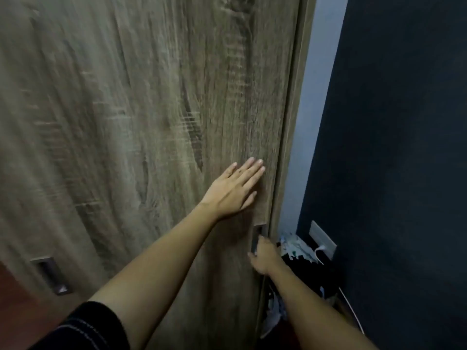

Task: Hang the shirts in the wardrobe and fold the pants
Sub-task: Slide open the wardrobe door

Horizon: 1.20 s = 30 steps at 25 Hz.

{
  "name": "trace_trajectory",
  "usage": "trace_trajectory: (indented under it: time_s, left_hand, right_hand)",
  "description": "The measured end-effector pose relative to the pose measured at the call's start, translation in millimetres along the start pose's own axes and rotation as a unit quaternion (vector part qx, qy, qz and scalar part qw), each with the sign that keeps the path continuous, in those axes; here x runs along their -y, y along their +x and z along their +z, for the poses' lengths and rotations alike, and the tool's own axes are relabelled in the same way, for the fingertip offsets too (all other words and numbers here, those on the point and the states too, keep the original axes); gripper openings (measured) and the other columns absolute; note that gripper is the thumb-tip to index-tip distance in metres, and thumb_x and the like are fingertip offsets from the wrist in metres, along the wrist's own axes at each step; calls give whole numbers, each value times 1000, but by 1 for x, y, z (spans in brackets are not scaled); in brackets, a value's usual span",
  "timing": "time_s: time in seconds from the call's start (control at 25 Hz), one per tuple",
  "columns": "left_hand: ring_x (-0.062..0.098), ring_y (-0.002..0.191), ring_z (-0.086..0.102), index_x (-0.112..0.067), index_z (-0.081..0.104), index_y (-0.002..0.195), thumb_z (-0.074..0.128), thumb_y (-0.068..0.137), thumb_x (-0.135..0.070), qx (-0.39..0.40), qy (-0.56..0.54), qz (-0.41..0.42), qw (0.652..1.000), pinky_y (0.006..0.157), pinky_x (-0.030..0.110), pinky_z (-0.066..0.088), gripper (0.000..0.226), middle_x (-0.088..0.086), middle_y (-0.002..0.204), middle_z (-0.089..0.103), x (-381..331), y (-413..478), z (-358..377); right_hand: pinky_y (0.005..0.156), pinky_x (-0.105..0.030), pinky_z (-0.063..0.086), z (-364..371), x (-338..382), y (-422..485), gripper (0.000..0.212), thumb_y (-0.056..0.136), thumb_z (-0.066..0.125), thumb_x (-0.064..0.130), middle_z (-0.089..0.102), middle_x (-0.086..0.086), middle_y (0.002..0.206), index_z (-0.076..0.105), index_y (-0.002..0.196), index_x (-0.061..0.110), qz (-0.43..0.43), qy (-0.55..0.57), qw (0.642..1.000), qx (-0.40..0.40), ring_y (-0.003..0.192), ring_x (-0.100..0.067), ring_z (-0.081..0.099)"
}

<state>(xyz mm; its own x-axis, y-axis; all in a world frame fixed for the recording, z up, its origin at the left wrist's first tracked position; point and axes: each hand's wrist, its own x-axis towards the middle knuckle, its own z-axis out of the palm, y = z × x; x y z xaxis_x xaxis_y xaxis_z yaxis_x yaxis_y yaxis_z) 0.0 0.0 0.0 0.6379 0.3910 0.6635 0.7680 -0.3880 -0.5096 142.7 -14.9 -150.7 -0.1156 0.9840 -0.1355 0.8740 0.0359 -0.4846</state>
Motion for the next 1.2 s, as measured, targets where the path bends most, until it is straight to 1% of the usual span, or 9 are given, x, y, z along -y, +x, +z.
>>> trace_trajectory:
  time_s: [0.08, 0.2, 0.28, 0.4, 0.6, 0.72, 0.88, 1.08, 1.2]
  left_hand:
    - [20, 135, 39, -11, 41, 140, 36, 89, -37, 13, 8, 8, 1000, 108, 36, 22, 57, 7, 147, 41, 0, 11, 19]
    - [16, 140, 27, -14, 34, 144, 38, 92, -41, -11, 85, 14, 996, 113, 34, 11, 59, 2, 152, 31, 2, 8, 45]
    - [13, 140, 23, -16, 31, 146, 35, 95, -44, -26, 132, 29, 990, 113, 33, 7, 59, -2, 152, 25, 6, 5, 56]
    - [11, 139, 26, -16, 32, 145, 36, 95, -48, -50, 152, 54, 986, 113, 33, 8, 59, -4, 151, 28, 13, 2, 63]
    - [11, 138, 29, -15, 36, 143, 40, 94, -48, -87, 162, 73, 980, 114, 33, 10, 60, -4, 148, 36, 33, -16, 59]
    - [12, 140, 23, -15, 34, 144, 42, 93, -48, -90, 183, 65, 977, 113, 32, 12, 61, -4, 149, 35, 50, -39, 50]
    - [12, 138, 30, -14, 36, 143, 44, 92, -47, -85, 171, 73, 979, 112, 33, 14, 61, -2, 148, 34, 85, -79, 32]
    - [17, 144, 15, -13, 30, 145, 43, 92, -47, -69, 200, 63, 975, 112, 35, 14, 64, -1, 151, 32, 142, -145, 6]
    - [18, 143, 15, -11, 30, 145, 43, 93, -45, -56, 202, 68, 975, 113, 36, 13, 64, 1, 148, 33, 175, -185, -10]
  right_hand:
    - [105, -35, 38, 0, -2, 8, 62, 92, 49, 34, 43, -17, 139, 27, 141, 2, -4, -19, 1000, -11, 126, -31, 43]
    - [94, -34, 44, 5, -5, 21, 54, 93, 45, 40, 52, -17, 129, 38, 131, 2, 16, -23, 999, -15, 118, -30, 51]
    - [91, -35, 45, 11, -3, 29, 60, 93, 45, 45, 55, -16, 127, 35, 132, 1, 37, 5, 999, -18, 116, -31, 54]
    - [90, -37, 48, 28, 5, 36, 71, 92, 44, 50, 57, -17, 126, 24, 138, 1, 70, 30, 997, -30, 114, -31, 56]
    - [78, -34, 52, 47, 25, 31, 66, 92, 41, 54, 64, -13, 115, 28, 133, 4, 71, 21, 995, -67, 101, -27, 64]
    - [76, -33, 52, 61, 50, 22, 65, 92, 40, 53, 64, -12, 113, 29, 133, 5, 51, 22, 995, -80, 100, -26, 65]
    - [76, -32, 52, 86, 95, 9, 64, 92, 39, 54, 64, -10, 114, 30, 133, 7, 35, 29, 996, -79, 99, -24, 65]
    - [72, -27, 52, 131, 169, -4, 57, 92, 38, 54, 65, -6, 109, 34, 128, 10, 10, 22, 996, -83, 95, -18, 66]
    - [69, -25, 51, 161, 211, -9, 54, 93, 37, 52, 66, -6, 107, 35, 126, 9, 0, 9, 996, -85, 94, -18, 66]
